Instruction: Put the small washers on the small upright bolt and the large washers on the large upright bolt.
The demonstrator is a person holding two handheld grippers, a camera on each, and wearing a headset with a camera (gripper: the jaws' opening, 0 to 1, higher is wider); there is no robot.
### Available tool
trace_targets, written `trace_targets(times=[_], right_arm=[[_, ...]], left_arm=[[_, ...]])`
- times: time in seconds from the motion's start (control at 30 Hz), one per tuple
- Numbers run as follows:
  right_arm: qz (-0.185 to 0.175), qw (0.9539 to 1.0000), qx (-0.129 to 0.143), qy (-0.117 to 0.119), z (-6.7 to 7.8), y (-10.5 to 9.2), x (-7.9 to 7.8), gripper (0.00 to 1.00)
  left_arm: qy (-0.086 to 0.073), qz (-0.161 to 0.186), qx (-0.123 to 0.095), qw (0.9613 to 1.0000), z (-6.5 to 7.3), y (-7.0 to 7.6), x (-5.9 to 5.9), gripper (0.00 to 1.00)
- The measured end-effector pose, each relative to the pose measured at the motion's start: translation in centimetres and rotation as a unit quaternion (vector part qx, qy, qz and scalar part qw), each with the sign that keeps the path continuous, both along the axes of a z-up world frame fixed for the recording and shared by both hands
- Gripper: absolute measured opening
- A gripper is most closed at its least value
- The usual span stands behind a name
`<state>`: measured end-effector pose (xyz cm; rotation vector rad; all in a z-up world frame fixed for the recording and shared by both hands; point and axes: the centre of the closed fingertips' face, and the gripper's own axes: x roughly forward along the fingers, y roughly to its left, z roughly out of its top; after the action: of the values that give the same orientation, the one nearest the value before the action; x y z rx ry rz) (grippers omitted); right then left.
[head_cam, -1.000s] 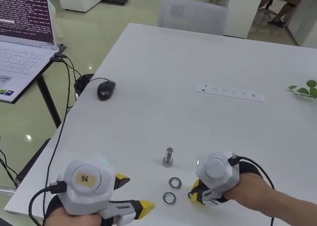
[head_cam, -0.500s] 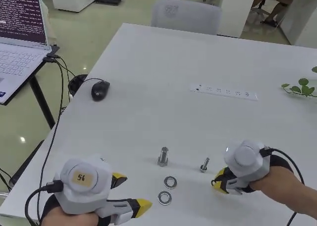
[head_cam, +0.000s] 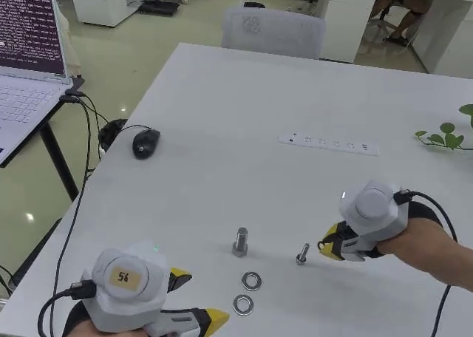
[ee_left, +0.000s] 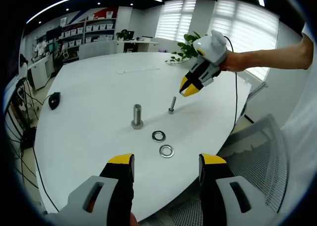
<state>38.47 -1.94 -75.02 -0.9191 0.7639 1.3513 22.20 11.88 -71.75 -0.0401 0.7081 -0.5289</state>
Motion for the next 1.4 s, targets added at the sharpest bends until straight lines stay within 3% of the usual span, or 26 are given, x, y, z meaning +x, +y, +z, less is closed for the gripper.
trace_targets(times=[0.37,1.4], right_arm=[[0.034,0.9993,-0.015,0.0,-0.6,1.2,-0.1,0.14],[0.044,0.9983,-0.037,0.008,-2.1,1.5,0.3,0.14]], left_arm=[[0.003,0.004,0.001,1.0,-0.1,0.2,0.0,0.52],[0.007,0.008,0.001,0.9999,-0.4,0.4,-0.1,0.52]])
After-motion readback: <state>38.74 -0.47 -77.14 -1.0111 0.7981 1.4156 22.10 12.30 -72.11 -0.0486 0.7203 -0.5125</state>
